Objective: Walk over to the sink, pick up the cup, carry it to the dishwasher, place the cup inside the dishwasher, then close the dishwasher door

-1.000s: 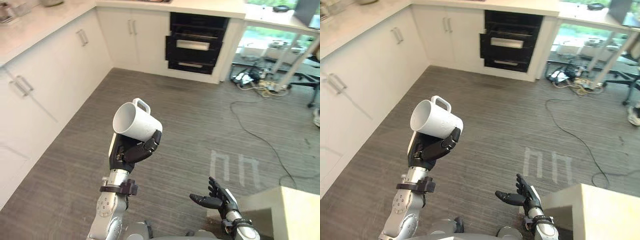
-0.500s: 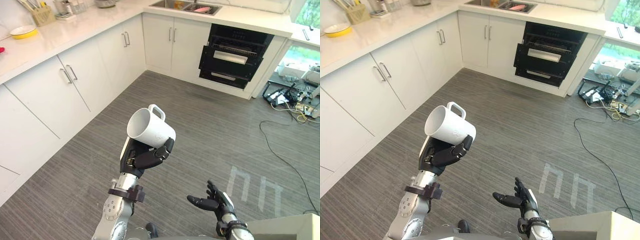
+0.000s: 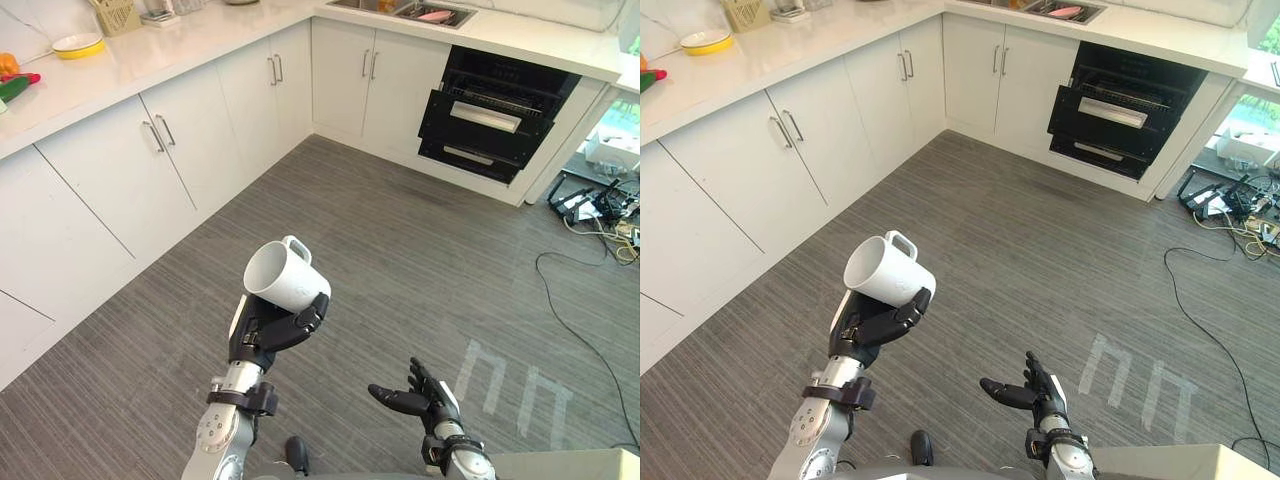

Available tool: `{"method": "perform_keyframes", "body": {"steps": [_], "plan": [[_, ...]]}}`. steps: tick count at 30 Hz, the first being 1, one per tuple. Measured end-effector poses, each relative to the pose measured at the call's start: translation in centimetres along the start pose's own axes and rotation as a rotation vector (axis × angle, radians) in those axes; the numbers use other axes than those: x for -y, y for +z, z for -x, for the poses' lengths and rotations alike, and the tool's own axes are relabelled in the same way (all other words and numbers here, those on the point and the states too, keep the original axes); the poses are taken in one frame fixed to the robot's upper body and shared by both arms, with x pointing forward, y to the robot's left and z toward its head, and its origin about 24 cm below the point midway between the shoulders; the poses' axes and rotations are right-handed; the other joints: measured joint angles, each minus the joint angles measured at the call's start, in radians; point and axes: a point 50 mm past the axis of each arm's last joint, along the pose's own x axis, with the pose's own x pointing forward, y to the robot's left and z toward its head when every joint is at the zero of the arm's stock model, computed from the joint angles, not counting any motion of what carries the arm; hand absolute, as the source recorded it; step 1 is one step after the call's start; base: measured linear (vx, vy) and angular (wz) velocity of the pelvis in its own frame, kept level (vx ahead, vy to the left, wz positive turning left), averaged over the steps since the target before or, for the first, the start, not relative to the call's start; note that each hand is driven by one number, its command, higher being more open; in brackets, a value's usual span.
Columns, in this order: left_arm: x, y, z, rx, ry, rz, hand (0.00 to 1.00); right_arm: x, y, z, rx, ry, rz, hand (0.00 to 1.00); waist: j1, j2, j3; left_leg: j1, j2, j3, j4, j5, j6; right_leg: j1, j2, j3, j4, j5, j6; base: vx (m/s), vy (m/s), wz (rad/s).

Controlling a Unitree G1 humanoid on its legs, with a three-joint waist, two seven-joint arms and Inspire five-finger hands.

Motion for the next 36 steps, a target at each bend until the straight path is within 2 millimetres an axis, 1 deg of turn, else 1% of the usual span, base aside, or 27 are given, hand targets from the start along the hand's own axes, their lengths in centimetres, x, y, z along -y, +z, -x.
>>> {"method": "perform_keyframes", "body": {"steps": [4,6,7,8,10,12,13,14,15,17,18,19,21,22,24,25,26,27,28,29,30,31,32,33,34,35,36], "plan": [[-0.9,0.4,-0.2,0.019,0.059,0.004,0.00,-0.1,0.2,0.2,0.007,-0.013,-0.011,1.00,-0.002,0.000,0.000,-0.002,-0.001,0.023,0.000,-0.016,-0.006,-0.002,-0.009,0.006,0.001,0.000,0.004,0.02,0.004,-0.09],[-1.1,0.6,-0.2,0.032,0.092,0.013,0.00,0.3,0.4,0.3,0.014,-0.044,-0.027,1.00,-0.001,0.000,0.000,-0.008,-0.008,0.035,0.004,-0.028,-0.002,-0.009,-0.018,0.007,0.007,0.003,0.009,0.08,0.024,-0.12],[-1.0,0.7,-0.2,0.037,0.096,0.018,0.00,0.5,0.4,0.4,0.017,-0.055,-0.031,1.00,-0.003,0.000,0.000,-0.009,-0.010,0.034,0.007,-0.028,-0.002,-0.010,-0.021,0.003,0.010,0.004,0.010,0.10,0.035,0.00],[-0.8,1.0,-0.3,0.050,0.093,0.028,0.00,0.9,0.5,0.5,0.021,-0.077,-0.037,1.00,-0.003,-0.001,0.001,-0.011,-0.012,0.031,0.016,-0.029,0.006,-0.014,-0.027,-0.010,0.027,0.004,0.010,0.09,0.032,0.11],[-0.5,1.3,-0.4,0.068,0.089,0.039,0.00,1.3,0.7,0.5,0.028,-0.096,-0.043,1.00,-0.002,-0.001,0.001,-0.012,-0.010,0.025,0.051,-0.058,0.011,-0.020,-0.038,-0.026,0.072,0.004,0.010,0.10,0.046,0.08],[-0.5,1.8,-0.2,0.091,0.095,0.044,0.00,1.4,1.5,0.4,0.064,-0.094,-0.036,1.00,0.001,0.002,0.002,-0.021,0.000,0.025,0.131,-0.127,0.012,-0.041,-0.062,-0.048,0.179,-0.002,0.020,0.11,0.091,-0.03],[-0.5,1.9,-0.2,0.097,0.097,0.045,0.00,1.4,1.8,0.4,0.074,-0.093,-0.035,1.00,0.001,0.002,0.002,-0.025,0.001,0.022,0.156,-0.150,0.011,-0.051,-0.072,-0.054,0.217,-0.006,0.026,0.09,0.102,0.01],[-0.4,2.1,-0.2,0.105,0.099,0.050,0.00,1.4,2.1,0.4,0.089,-0.091,-0.030,1.00,0.002,0.004,0.003,-0.031,0.001,0.019,0.201,-0.186,0.017,-0.075,-0.097,-0.069,0.300,-0.012,0.033,0.08,0.090,0.05],[-0.4,2.1,-0.2,0.107,0.100,0.053,0.00,1.5,2.3,0.4,0.094,-0.091,-0.026,1.00,0.003,0.005,0.003,-0.033,-0.001,0.018,0.221,-0.202,0.024,-0.089,-0.111,-0.074,0.345,-0.012,0.034,0.11,0.122,0.09],[-0.4,2.1,-0.2,0.109,0.104,0.056,0.00,1.8,2.5,0.4,0.099,-0.092,-0.011,1.00,0.003,0.001,0.003,-0.037,-0.026,0.009,0.289,-0.256,0.041,-0.161,-0.186,-0.087,0.558,-0.008,0.025,0.13,0.130,0.16],[-0.5,2.1,-0.2,0.109,0.106,0.055,0.00,1.9,2.4,0.4,0.098,-0.093,-0.008,1.00,0.002,0.000,0.003,-0.038,-0.034,0.004,0.307,-0.270,0.047,-0.181,-0.207,-0.084,0.611,-0.003,0.017,0.22,0.131,0.29],[-0.6,2.1,-0.1,0.111,0.113,0.057,0.00,2.1,2.3,0.5,0.092,-0.097,-0.003,1.00,-0.004,0.006,0.007,-0.043,-0.041,-0.009,0.357,-0.297,0.064,-0.230,-0.223,-0.050,0.717,-0.027,0.007,0.20,0.089,0.31],[-0.7,2.1,-0.1,0.111,0.115,0.054,0.00,2.1,1.8,0.8,0.076,-0.094,-0.003,1.00,-0.010,0.009,0.009,-0.039,-0.041,-0.036,0.390,-0.324,0.060,-0.256,-0.206,-0.041,0.755,-0.082,0.030,0.19,0.047,0.36],[-0.8,2.2,-0.1,0.113,0.118,0.055,0.00,2.1,1.7,0.8,0.072,-0.089,-0.001,1.00,-0.008,0.008,0.009,-0.033,-0.041,-0.041,0.391,-0.330,0.058,-0.266,-0.198,-0.043,0.746,-0.098,0.026,0.17,0.002,0.25],[-0.9,2.0,0.0,0.105,0.121,0.052,0.00,1.9,1.8,0.7,0.074,-0.072,0.002,1.00,-0.007,0.009,0.010,0.003,-0.034,-0.049,0.379,-0.347,0.041,-0.319,-0.167,-0.058,0.667,-0.150,0.013,0.17,-0.038,0.05],[-0.9,2.0,0.0,0.103,0.119,0.050,0.00,1.9,1.8,0.7,0.075,-0.067,0.003,1.00,-0.007,0.010,0.011,0.014,-0.028,-0.050,0.377,-0.353,0.033,-0.336,-0.156,-0.058,0.639,-0.152,0.010,0.17,-0.086,-0.07],[-0.8,1.9,0.0,0.097,0.112,0.048,0.00,1.9,1.8,0.7,0.074,-0.058,0.003,1.00,-0.007,0.017,0.015,0.036,-0.005,-0.050,0.382,-0.373,0.019,-0.374,-0.127,-0.059,0.570,-0.150,0.011,0.18,-0.121,-0.09],[-0.8,1.6,-0.1,0.084,0.102,0.043,0.00,1.9,1.7,0.8,0.071,-0.051,0.004,1.00,-0.009,0.026,0.019,0.056,0.027,-0.051,0.396,-0.395,-0.001,-0.412,-0.095,-0.058,0.473,-0.122,0.021,0.19,-0.134,-0.06],[-0.8,1.4,-0.1,0.075,0.095,0.039,0.00,1.9,1.7,0.8,0.069,-0.047,0.004,1.00,-0.012,0.027,0.019,0.063,0.041,-0.054,0.408,-0.408,-0.014,-0.426,-0.081,-0.056,0.411,-0.085,0.022,0.24,-0.163,0.03],[-1.0,1.1,-0.1,0.055,0.079,0.024,0.00,1.8,1.7,0.8,0.067,-0.039,0.004,1.00,-0.015,0.026,0.021,0.073,0.062,-0.061,0.432,-0.437,-0.039,-0.441,-0.063,-0.047,0.279,0.003,0.023,0.39,-0.279,0.20],[-1.2,0.5,0.1,0.025,0.071,0.022,0.00,2.0,1.6,1.0,0.067,-0.038,0.006,1.00,-0.029,0.015,0.017,0.090,0.081,-0.079,0.468,-0.477,-0.066,-0.433,-0.053,-0.033,0.216,0.129,0.015,0.35,-0.247,0.28],[-1.1,0.1,0.2,0.010,0.063,0.033,0.00,2.1,1.6,1.2,0.068,-0.042,0.007,1.00,-0.033,0.016,0.016,0.098,0.091,-0.086,0.485,-0.498,-0.078,-0.425,-0.047,-0.033,0.227,0.184,-0.003,0.50,-0.370,0.23],[-0.9,-0.4,0.3,-0.013,0.050,0.050,0.00,2.6,1.9,1.3,0.076,-0.048,0.019,1.00,-0.035,0.030,0.019,0.124,0.121,-0.086,0.500,-0.530,-0.104,-0.436,-0.027,-0.027,0.300,0.192,-0.066,0.44,-0.307,0.01],[-0.4,-0.8,0.4,-0.030,0.041,0.067,0.00,3.1,2.1,1.4,0.076,-0.051,0.035,1.00,-0.031,0.055,0.013,0.151,0.151,-0.081,0.483,-0.544,-0.123,-0.453,-0.007,-0.030,0.377,0.119,-0.082,0.44,-0.307,-0.09],[-0.2,-0.9,0.4,-0.035,0.033,0.074,0.00,3.3,2.2,1.4,0.072,-0.050,0.040,1.00,-0.031,0.064,0.007,0.162,0.161,-0.074,0.481,-0.543,-0.128,-0.460,-0.001,-0.033,0.404,0.083,-0.093,0.44,-0.225,-0.04],[0.2,-1.0,0.3,-0.036,0.014,0.090,0.00,3.5,2.4,1.2,0.070,-0.048,0.048,1.00,-0.037,0.074,0.001,0.145,0.189,-0.046,0.552,-0.535,-0.125,-0.463,0.009,-0.044,0.444,0.027,-0.115,0.43,-0.210,0.01],[0.6,-1.1,0.3,-0.038,0.004,0.102,0.00,3.6,2.5,1.2,0.062,-0.043,0.052,1.00,-0.042,0.083,-0.005,0.102,0.234,-0.019,0.680,-0.508,-0.097,-0.449,0.021,-0.056,0.461,-0.003,-0.119,0.59,-0.305,0.02]]}}
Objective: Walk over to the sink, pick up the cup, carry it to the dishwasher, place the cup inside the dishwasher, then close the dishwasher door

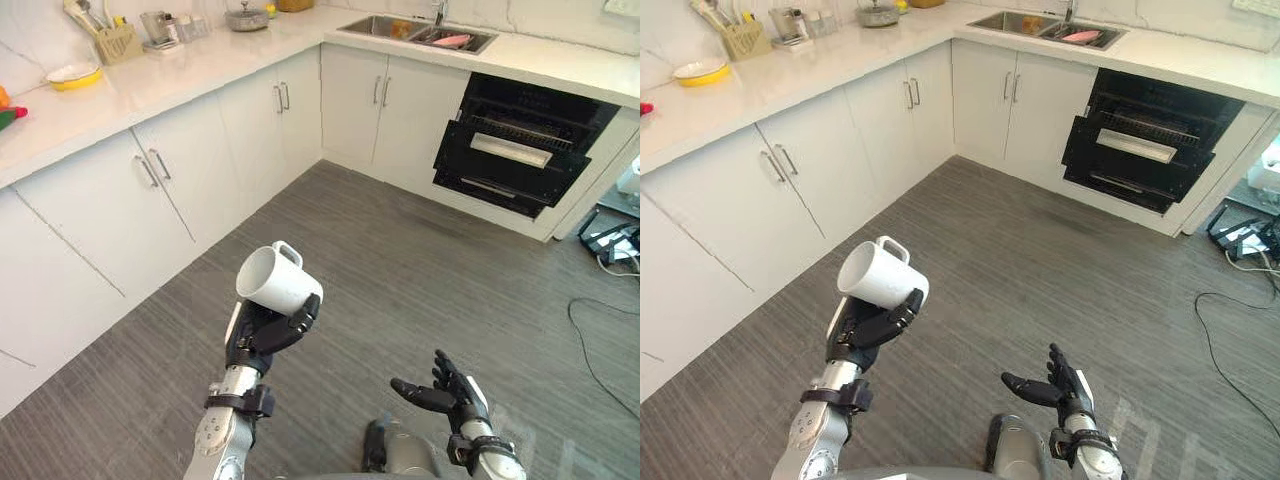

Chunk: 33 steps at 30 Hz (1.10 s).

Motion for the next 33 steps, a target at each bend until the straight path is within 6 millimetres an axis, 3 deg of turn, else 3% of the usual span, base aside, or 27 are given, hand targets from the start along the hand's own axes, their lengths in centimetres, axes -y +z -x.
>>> {"method": "perform_keyframes", "body": {"steps": [1,2,3,4,6,7,10,11,13,14,16,17,18,19,20,21,23,25,27,29,30,31,33], "plan": [[0.3,-0.3,0.0,-0.006,-0.004,0.012,0.00,0.1,-0.1,0.1,-0.006,-0.001,0.002,1.00,-0.001,0.012,-0.007,-0.041,0.054,0.032,0.132,0.060,0.051,0.037,0.025,-0.005,-0.008,-0.033,-0.004,0.41,-0.238,-0.03],[0.5,-0.4,0.0,-0.009,-0.006,0.017,0.00,0.1,-0.2,0.1,-0.010,-0.001,0.002,1.00,-0.002,0.018,-0.009,-0.065,0.089,0.048,0.209,0.105,0.078,0.065,0.042,-0.007,-0.026,-0.050,-0.018,0.33,-0.196,-0.01],[0.6,-0.5,0.1,-0.012,-0.005,0.021,0.00,0.2,-0.3,0.2,-0.013,-0.001,0.002,1.00,-0.003,0.026,-0.013,-0.095,0.123,0.047,0.285,0.153,0.092,0.095,0.063,-0.010,-0.052,-0.057,-0.024,0.43,-0.194,-0.14],[0.6,-0.9,0.3,-0.023,-0.008,0.028,0.00,0.3,-0.5,0.4,-0.018,-0.003,0.004,1.00,0.000,0.034,-0.019,-0.171,0.163,0.046,0.427,0.136,0.079,0.190,0.103,-0.008,-0.142,-0.059,-0.031,0.44,-0.163,-0.13],[0.6,-1.0,0.5,-0.028,-0.012,0.027,0.00,0.3,-0.6,0.5,-0.016,-0.004,0.006,1.00,-0.003,0.030,-0.022,-0.218,0.147,0.066,0.423,0.105,0.075,0.252,0.111,-0.005,-0.208,-0.055,-0.038,0.40,-0.099,-0.08],[0.6,-1.0,0.5,-0.026,-0.014,0.031,0.00,0.5,-0.5,0.5,-0.009,-0.004,0.015,1.00,0.000,0.024,-0.025,-0.274,0.104,0.092,0.324,0.073,0.067,0.304,0.110,0.002,-0.269,-0.043,-0.045,0.44,-0.066,-0.08],[0.7,-1.0,0.6,-0.025,-0.012,0.039,0.00,0.7,-0.2,0.5,-0.002,0.000,0.030,1.00,0.027,0.017,-0.022,-0.348,-0.002,0.071,0.046,0.085,0.039,0.361,0.097,0.026,-0.303,-0.025,-0.018,0.44,-0.009,-0.21],[0.6,-1.2,0.8,-0.032,-0.004,0.042,0.00,0.6,-0.2,0.5,-0.004,0.000,0.033,1.00,0.040,0.011,-0.018,-0.369,-0.049,0.038,-0.100,0.126,0.004,0.399,0.094,0.041,-0.315,-0.024,-0.017,0.41,0.048,-0.45],[0.3,-1.1,1.4,-0.032,0.023,0.048,0.00,0.1,0.0,0.3,0.004,0.022,0.046,1.00,0.054,0.007,-0.015,-0.394,-0.076,0.025,-0.255,0.223,-0.026,0.454,0.093,0.081,-0.340,-0.035,-0.004,0.46,0.103,-0.66],[0.1,-0.6,1.6,-0.013,0.044,0.047,0.00,-0.2,0.4,0.3,0.020,0.032,0.051,1.00,0.057,0.007,-0.014,-0.407,-0.079,0.045,-0.321,0.283,-0.028,0.496,0.090,0.103,-0.340,-0.084,0.036,0.42,0.152,-0.57],[0.1,0.0,1.5,0.010,0.046,0.047,0.00,-0.1,0.1,0.3,0.007,0.030,0.049,1.00,0.060,-0.002,-0.018,-0.414,-0.072,0.055,-0.288,0.357,0.021,0.524,0.073,0.109,-0.294,-0.166,0.062,0.42,0.218,-0.42],[-0.1,0.3,1.5,0.022,0.047,0.042,0.00,-0.2,-0.3,0.5,-0.011,0.028,0.040,1.00,0.062,-0.039,-0.034,-0.438,-0.088,0.072,-0.192,0.366,0.070,0.526,0.027,0.110,-0.239,-0.250,0.082,0.55,0.343,-0.11],[0.0,0.5,1.5,0.028,0.039,0.041,0.00,-0.1,-0.9,0.8,-0.032,0.023,0.036,1.00,0.060,-0.070,-0.053,-0.461,-0.105,0.078,-0.100,0.338,0.129,0.542,-0.009,0.097,-0.210,-0.294,0.111,0.47,0.295,0.00],[0.0,0.6,1.4,0.032,0.036,0.040,0.00,0.0,-1.2,1.0,-0.043,0.020,0.034,1.00,0.061,-0.090,-0.055,-0.465,-0.116,0.083,-0.063,0.309,0.144,0.542,-0.035,0.089,-0.168,-0.299,0.124,0.45,0.221,0.17],[-0.1,0.6,1.3,0.037,0.042,0.041,0.00,-0.1,-1.5,0.9,-0.054,0.021,0.030,1.00,0.064,-0.109,-0.056,-0.471,-0.133,0.086,0.004,0.233,0.155,0.473,-0.088,0.088,0.018,-0.299,0.128,0.59,0.271,0.16],[-0.4,0.7,1.4,0.039,0.044,0.033,0.00,-0.3,-1.9,0.9,-0.071,0.021,0.019,1.00,0.065,-0.128,-0.055,-0.467,-0.151,0.085,0.048,0.176,0.156,0.404,-0.141,0.077,0.202,-0.236,0.127,0.71,0.328,0.22],[-0.7,0.8,1.4,0.028,0.043,0.012,0.00,-1.3,-2.8,0.9,-0.105,0.034,-0.007,1.00,0.061,-0.145,-0.051,-0.413,-0.179,0.067,0.049,0.119,0.164,0.342,-0.189,0.080,0.387,-0.138,0.104,0.68,0.269,0.33],[-1.0,1.0,1.4,0.033,0.060,0.006,0.00,-2.3,-2.9,0.6,-0.111,0.060,-0.006,1.00,0.057,-0.132,-0.042,-0.331,-0.179,0.040,0.010,0.086,0.155,0.281,-0.160,0.077,0.404,-0.210,0.106,0.60,0.158,0.23],[-0.6,1.2,0.8,0.041,0.048,0.005,0.00,-3.1,-2.7,0.5,-0.098,0.085,-0.008,1.00,0.053,-0.091,-0.024,-0.168,-0.171,0.025,-0.132,0.085,0.138,0.179,-0.091,0.065,0.266,-0.247,0.095,0.52,0.102,0.06],[0.1,1.7,-0.3,0.057,-0.004,-0.013,0.00,-3.3,-2.1,0.5,-0.065,0.096,-0.007,1.00,0.040,-0.072,-0.022,-0.087,-0.166,0.009,-0.199,0.079,0.122,0.063,-0.053,0.065,0.088,-0.206,0.120,0.40,0.075,0.21],[0.3,1.9,-0.7,0.064,-0.027,-0.026,0.00,-3.4,-2.0,0.6,-0.061,0.097,-0.007,1.00,0.035,-0.073,-0.020,-0.070,-0.167,-0.004,-0.206,0.072,0.115,0.032,-0.045,0.073,0.005,-0.160,0.131,0.52,0.046,0.59],[0.6,2.3,-1.3,0.071,-0.064,-0.059,0.00,-3.4,-2.2,0.7,-0.064,0.094,-0.011,1.00,0.014,-0.087,-0.016,-0.030,-0.170,-0.027,-0.207,0.047,0.095,-0.016,-0.035,0.093,-0.214,-0.011,0.155,0.45,0.007,0.61],[0.5,2.0,-1.1,0.052,-0.075,-0.071,0.00,-3.3,-2.8,1.2,-0.080,0.089,-0.019,1.00,0.005,-0.102,-0.018,0.027,-0.172,-0.019,-0.201,0.002,0.060,-0.041,-0.039,0.112,-0.303,0.099,0.155,0.53,-0.057,0.63]]}}
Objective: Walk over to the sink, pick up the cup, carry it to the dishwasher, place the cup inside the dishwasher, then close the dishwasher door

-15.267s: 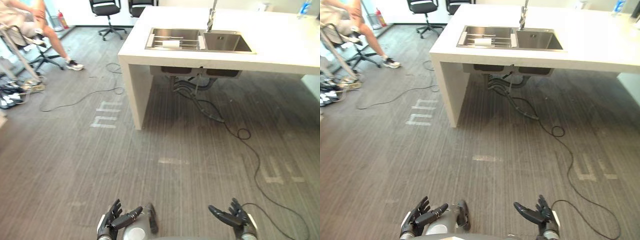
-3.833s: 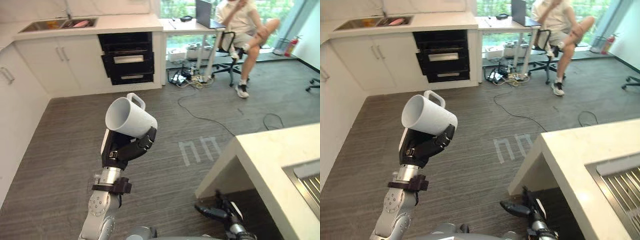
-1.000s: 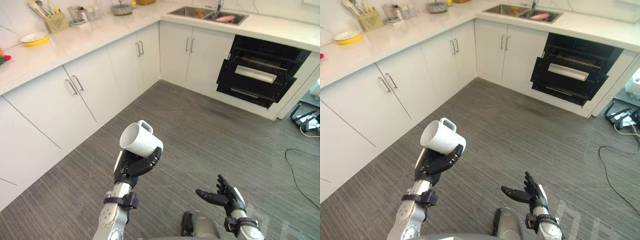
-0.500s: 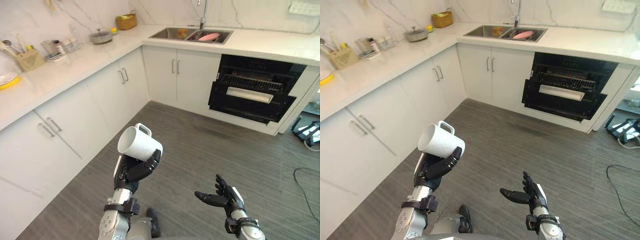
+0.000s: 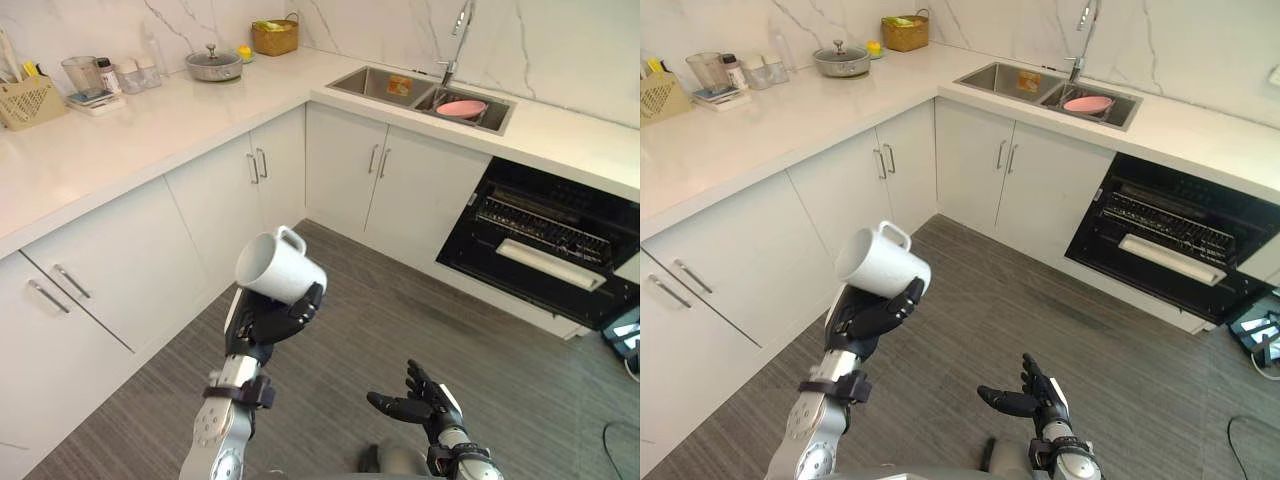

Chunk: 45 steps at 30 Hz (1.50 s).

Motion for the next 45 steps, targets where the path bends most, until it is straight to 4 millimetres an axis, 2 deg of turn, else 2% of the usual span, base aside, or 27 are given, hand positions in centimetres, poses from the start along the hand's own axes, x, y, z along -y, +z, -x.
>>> {"method": "perform_keyframes", "body": {"steps": [1,2,4,5,6,7,8,10,11,13,15,17,18,21,22,23,24,25,27,31,34,35,36,38,41,44,45], "plan": [[0.0,-0.6,0.6,-0.029,0.004,0.006,0.00,0.2,-0.6,0.5,-0.018,-0.004,-0.002,1.00,-0.014,-0.006,-0.007,0.063,0.010,0.000,0.005,-0.061,-0.023,0.001,0.004,0.026,0.031,0.059,-0.047,0.75,-0.165,0.60],[0.2,-1.3,1.0,-0.055,0.021,0.024,0.00,0.6,-0.8,0.7,-0.027,-0.011,0.007,1.00,-0.014,0.017,-0.017,0.100,0.032,-0.003,0.003,-0.091,-0.041,-0.012,0.018,0.028,0.119,0.081,-0.097,0.65,-0.152,0.50],[0.4,-2.2,1.9,-0.091,0.049,0.050,0.00,1.1,-0.5,0.6,-0.022,-0.021,0.015,1.00,-0.013,0.044,-0.035,0.114,0.077,0.012,0.107,-0.107,-0.061,-0.022,0.025,0.004,0.237,0.063,-0.122,0.55,-0.117,0.16],[0.8,-2.7,2.2,-0.110,0.059,0.071,0.00,1.3,-0.1,0.4,-0.008,-0.034,0.016,1.00,-0.012,0.074,-0.037,0.044,0.149,0.018,0.313,-0.079,-0.017,-0.014,0.042,-0.013,0.295,0.026,-0.133,0.78,-0.175,0.05],[1.1,-3.2,2.3,-0.123,0.067,0.091,0.00,1.8,0.6,0.2,0.014,-0.046,0.024,1.00,-0.012,0.113,-0.040,-0.018,0.228,0.029,0.482,0.020,0.023,0.011,0.084,-0.024,0.311,-0.020,-0.159,0.60,-0.159,-0.10],[1.2,-3.5,2.4,-0.131,0.072,0.098,0.00,1.9,0.9,0.1,0.022,-0.053,0.023,1.00,-0.012,0.119,-0.038,-0.040,0.258,0.037,0.540,0.099,0.029,0.026,0.102,-0.022,0.307,-0.038,-0.166,0.61,-0.133,-0.36],[1.1,-3.8,2.4,-0.146,0.076,0.101,0.00,2.0,1.4,0.0,0.043,-0.066,0.022,1.00,-0.012,0.121,-0.037,-0.080,0.291,0.038,0.624,0.186,0.011,0.074,0.128,-0.009,0.272,-0.057,-0.182,0.60,-0.112,-0.42],[1.4,-4.0,2.2,-0.144,0.059,0.110,0.00,2.3,2.1,-0.1,0.080,-0.098,0.017,1.00,-0.016,0.112,-0.031,-0.141,0.279,0.040,0.620,0.101,-0.005,0.161,0.140,0.006,0.197,-0.058,-0.184,0.69,-0.112,-0.32],[1.5,-3.9,2.0,-0.138,0.034,0.111,0.00,2.9,2.3,0.1,0.094,-0.124,0.021,1.00,-0.014,0.095,-0.021,-0.170,0.242,0.049,0.554,0.057,-0.005,0.236,0.140,0.026,0.132,-0.057,-0.183,0.55,-0.079,-0.39],[1.6,-3.7,2.0,-0.130,0.021,0.110,0.00,3.3,2.6,0.1,0.107,-0.141,0.031,1.00,0.001,0.079,-0.024,-0.217,0.165,0.042,0.392,0.033,-0.005,0.316,0.133,0.072,0.052,-0.054,-0.179,0.43,-0.017,-0.67],[1.5,-3.3,1.9,-0.112,0.016,0.107,0.00,3.5,3.6,-0.1,0.147,-0.146,0.049,1.00,0.025,0.077,-0.024,-0.304,0.076,-0.070,0.146,0.060,-0.015,0.358,0.133,0.163,0.001,-0.061,-0.173,0.44,0.099,-1.08],[1.5,-3.1,2.0,-0.107,0.014,0.105,0.00,3.0,3.9,-0.4,0.157,-0.132,0.059,1.00,0.036,0.077,-0.021,-0.357,0.041,-0.161,0.035,0.132,-0.041,0.372,0.133,0.236,0.008,-0.091,-0.149,0.40,0.194,-1.21],[1.5,-3.1,2.2,-0.107,0.021,0.110,0.00,2.9,3.7,-0.3,0.149,-0.128,0.069,1.00,0.038,0.078,-0.021,-0.362,0.041,-0.174,-0.018,0.176,-0.051,0.379,0.135,0.282,0.050,-0.138,-0.134,0.35,0.235,-1.18],[1.6,-2.7,2.4,-0.095,0.022,0.118,0.00,2.4,3.0,-0.1,0.129,-0.111,0.070,1.00,0.030,0.078,-0.024,-0.359,0.043,-0.155,0.084,0.238,-0.014,0.381,0.140,0.360,0.178,-0.267,-0.109,0.38,0.346,-0.96],[1.5,-2.5,2.3,-0.089,0.018,0.110,0.00,2.1,2.5,0.1,0.114,-0.110,0.053,1.00,0.015,0.046,-0.029,-0.358,0.023,-0.124,0.142,0.191,0.018,0.373,0.105,0.372,0.244,-0.323,-0.101,0.39,0.366,-0.64],[1.2,-2.3,2.2,-0.082,0.022,0.102,0.00,1.6,2.4,0.0,0.117,-0.096,0.040,1.00,0.015,0.024,-0.027,-0.342,0.003,-0.090,0.147,0.162,0.034,0.331,0.064,0.335,0.341,-0.337,-0.096,0.44,0.387,-0.70],[0.9,-2.2,2.2,-0.080,0.033,0.099,0.00,1.3,2.5,-0.2,0.121,-0.085,0.034,1.00,0.019,0.010,-0.018,-0.331,0.000,-0.060,0.153,0.145,0.040,0.297,0.041,0.300,0.411,-0.331,-0.088,0.28,0.211,-0.92],[0.5,-2.1,2.3,-0.081,0.049,0.088,0.00,0.6,2.6,-0.4,0.125,-0.061,0.027,1.00,0.032,-0.006,0.001,-0.298,0.001,-0.013,0.171,0.121,0.052,0.248,-0.011,0.232,0.534,-0.304,-0.054,0.38,0.301,-0.99],[0.0,-2.2,2.5,-0.097,0.067,0.074,0.00,0.0,2.1,-0.3,0.108,-0.035,0.035,1.00,0.027,-0.012,0.013,-0.226,0.007,0.012,0.174,0.076,0.087,0.231,-0.071,0.126,0.644,-0.247,-0.074,0.32,0.212,-0.64],[0.2,-1.5,1.7,-0.054,0.052,0.072,0.00,-1.0,3.7,-1.1,0.175,-0.002,0.043,1.00,0.034,0.007,0.015,-0.090,0.056,0.047,0.059,0.060,0.084,0.205,-0.059,-0.035,0.534,-0.294,-0.075,0.32,0.069,-0.37],[0.2,-0.9,1.1,-0.029,0.034,0.058,0.00,-1.8,7.4,-1.6,0.340,0.028,0.076,1.00,0.034,0.019,0.017,-0.021,0.088,0.110,-0.024,0.062,0.041,0.087,-0.038,-0.095,0.328,-0.249,-0.065,0.26,-0.027,-0.60],[0.2,-0.9,1.1,-0.031,0.030,0.055,0.00,-2.1,8.5,-1.4,0.394,0.036,0.077,1.00,0.027,0.013,0.015,0.002,0.087,0.124,-0.032,0.056,0.018,0.061,-0.024,-0.096,0.237,-0.159,-0.081,0.34,-0.095,-0.23],[0.3,-1.2,1.2,-0.046,0.023,0.051,0.00,-2.2,9.2,-1.1,0.442,0.035,0.086,1.00,0.009,-0.003,0.008,0.029,0.079,0.118,-0.029,0.031,-0.023,0.058,-0.024,-0.087,0.184,0.033,-0.142,0.42,-0.114,-0.17],[1.0,-2.6,1.3,-0.089,0.029,0.086,0.00,-1.3,10.1,-1.0,0.473,0.018,0.126,1.00,0.005,0.062,-0.008,0.054,0.128,0.117,-0.031,0.025,-0.057,0.072,0.019,-0.099,0.203,0.003,-0.158,0.37,-0.088,-0.24],[2.5,-3.2,0.9,-0.109,-0.016,0.102,0.00,-0.5,11.2,-0.8,0.514,-0.017,0.130,1.00,-0.001,0.074,-0.006,0.001,0.170,0.114,0.105,0.091,-0.106,0.100,0.044,-0.100,0.169,-0.028,-0.163,0.32,-0.119,-0.14],[2.6,-3.3,0.9,-0.110,-0.017,0.098,0.00,-0.2,11.4,-0.5,0.530,-0.039,0.132,1.00,0.004,0.083,0.009,-0.098,0.278,0.106,0.444,0.260,-0.058,0.230,0.104,-0.077,0.059,-0.039,-0.173,0.23,-0.113,-0.33],[2.6,-3.4,1.0,-0.113,-0.015,0.099,0.00,-0.1,11.7,-0.2,0.546,-0.051,0.130,1.00,0.012,0.099,0.002,-0.145,0.303,0.088,0.534,0.219,-0.064,0.262,0.132,-0.058,0.025,-0.049,-0.180,0.18,-0.035,-0.56]]}}
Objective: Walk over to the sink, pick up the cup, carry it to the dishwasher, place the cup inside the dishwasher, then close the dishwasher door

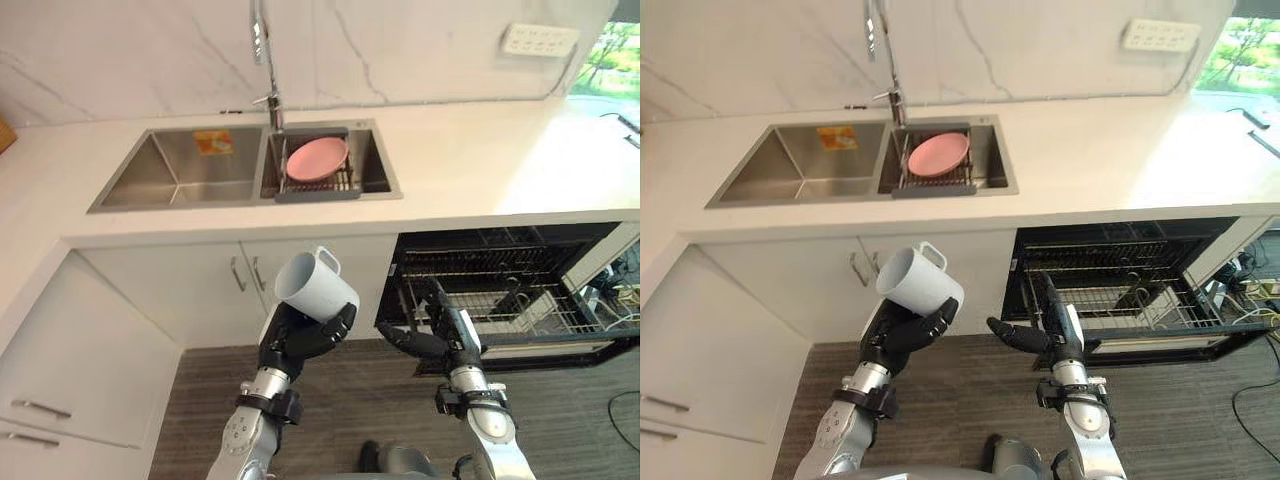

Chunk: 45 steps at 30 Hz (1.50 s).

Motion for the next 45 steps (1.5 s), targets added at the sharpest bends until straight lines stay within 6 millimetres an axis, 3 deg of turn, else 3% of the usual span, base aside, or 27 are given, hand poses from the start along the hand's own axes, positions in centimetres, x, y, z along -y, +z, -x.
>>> {"method": "perform_keyframes", "body": {"steps": [3,4,5,7,9,10,12,15,22,26,29,31,36,45], "plan": [[0.2,-0.1,0.0,-0.001,-0.006,0.009,0.00,0.0,0.7,0.0,0.029,-0.020,-0.005,1.00,0.001,0.002,0.003,-0.055,-0.042,-0.011,-0.058,-0.114,0.009,0.045,0.012,0.049,-0.036,0.005,-0.014,0.20,0.011,-0.63],[0.2,-0.3,0.3,-0.006,-0.004,0.018,0.00,-0.1,0.8,0.0,0.036,-0.016,-0.003,1.00,0.005,-0.001,0.004,-0.056,-0.116,-0.058,-0.222,-0.149,0.008,0.062,0.012,0.097,-0.048,0.004,-0.012,0.17,0.078,-0.82],[0.2,-0.4,0.5,-0.006,-0.004,0.020,0.00,-0.1,0.9,0.0,0.041,-0.015,-0.004,1.00,0.010,-0.001,0.004,-0.057,-0.147,-0.091,-0.298,-0.154,0.003,0.062,0.011,0.117,-0.048,0.002,-0.009,0.17,0.103,-1.14],[0.2,-0.7,1.0,-0.019,0.005,0.028,0.00,-0.6,0.9,0.0,0.036,-0.003,-0.007,1.00,0.025,0.000,0.003,-0.061,-0.257,-0.266,-0.565,-0.130,0.000,0.059,0.017,0.226,-0.046,-0.006,0.016,0.17,0.181,-1.29],[0.2,-1.0,1.3,-0.025,0.015,0.038,0.00,-0.9,0.7,0.2,0.023,0.006,-0.005,1.00,0.034,0.008,-0.002,-0.045,-0.277,-0.295,-0.609,-0.031,0.006,0.052,0.029,0.289,-0.034,-0.015,0.038,0.19,0.221,-1.14],[0.1,-1.0,1.4,-0.030,0.022,0.034,0.00,-1.4,0.4,0.3,0.007,0.011,-0.013,1.00,0.027,0.014,-0.014,-0.028,-0.280,-0.263,-0.619,-0.009,0.036,0.047,0.032,0.328,-0.025,-0.011,0.066,0.20,0.227,-0.93],[0.1,-0.6,1.2,-0.017,0.012,0.024,0.00,-2.0,0.2,0.5,-0.003,0.018,-0.023,1.00,0.024,-0.006,-0.014,-0.015,-0.295,-0.211,-0.645,-0.009,0.041,0.025,0.018,0.367,-0.013,-0.016,0.081,0.19,0.195,-0.69],[0.5,-0.1,0.7,0.004,-0.011,0.023,0.00,-2.0,-0.5,1.2,-0.034,0.013,-0.022,1.00,0.014,-0.010,-0.013,0.033,-0.323,-0.186,-0.702,-0.001,0.052,0.032,-0.004,0.382,-0.020,-0.018,0.099,0.13,0.141,-0.38],[1.1,0.9,0.1,0.051,-0.019,0.007,0.00,-2.0,-0.9,1.7,-0.051,-0.001,-0.038,1.00,0.000,-0.024,-0.011,0.095,-0.335,-0.154,-0.777,0.006,0.070,0.051,-0.001,0.404,-0.053,-0.018,0.114,0.03,0.034,-0.16],[0.7,1.4,-0.3,0.075,0.009,-0.038,0.00,-1.8,-0.8,1.6,-0.047,-0.005,-0.043,1.00,0.003,-0.024,-0.011,0.102,-0.326,-0.121,-0.778,0.003,0.078,0.059,0.007,0.404,-0.101,0.014,0.123,-0.03,0.007,-0.27],[-0.4,2.5,-0.4,0.123,0.074,-0.083,0.00,-1.8,-0.7,1.6,-0.038,-0.002,-0.057,1.00,0.017,-0.031,-0.012,0.121,-0.318,-0.083,-0.784,0.005,0.081,0.064,-0.043,0.280,-0.111,0.022,0.119,-0.05,0.017,-0.33],[-1.0,3.3,-0.7,0.158,0.112,-0.128,0.00,-1.5,-0.5,1.6,-0.031,-0.009,-0.059,1.00,0.016,-0.032,-0.014,0.127,-0.318,-0.084,-0.784,0.005,0.081,0.074,-0.036,0.281,-0.122,0.039,0.129,-0.03,0.001,-0.12],[-1.2,5.4,-2.0,0.254,0.133,-0.220,0.00,-1.4,1.0,1.5,0.039,-0.006,-0.086,1.00,0.025,-0.032,-0.015,0.126,-0.311,-0.084,-0.786,0.007,0.084,0.122,-0.027,0.278,-0.231,0.093,0.115,-0.04,0.005,-0.02],[-0.6,6.7,-3.8,0.321,0.138,-0.341,0.00,-2.3,3.8,1.3,0.181,0.078,-0.155,1.00,0.010,-0.041,-0.022,0.125,-0.321,-0.061,-0.810,0.013,0.086,0.148,-0.033,0.299,-0.324,0.159,0.136,0.00,0.022,-0.06]]}}
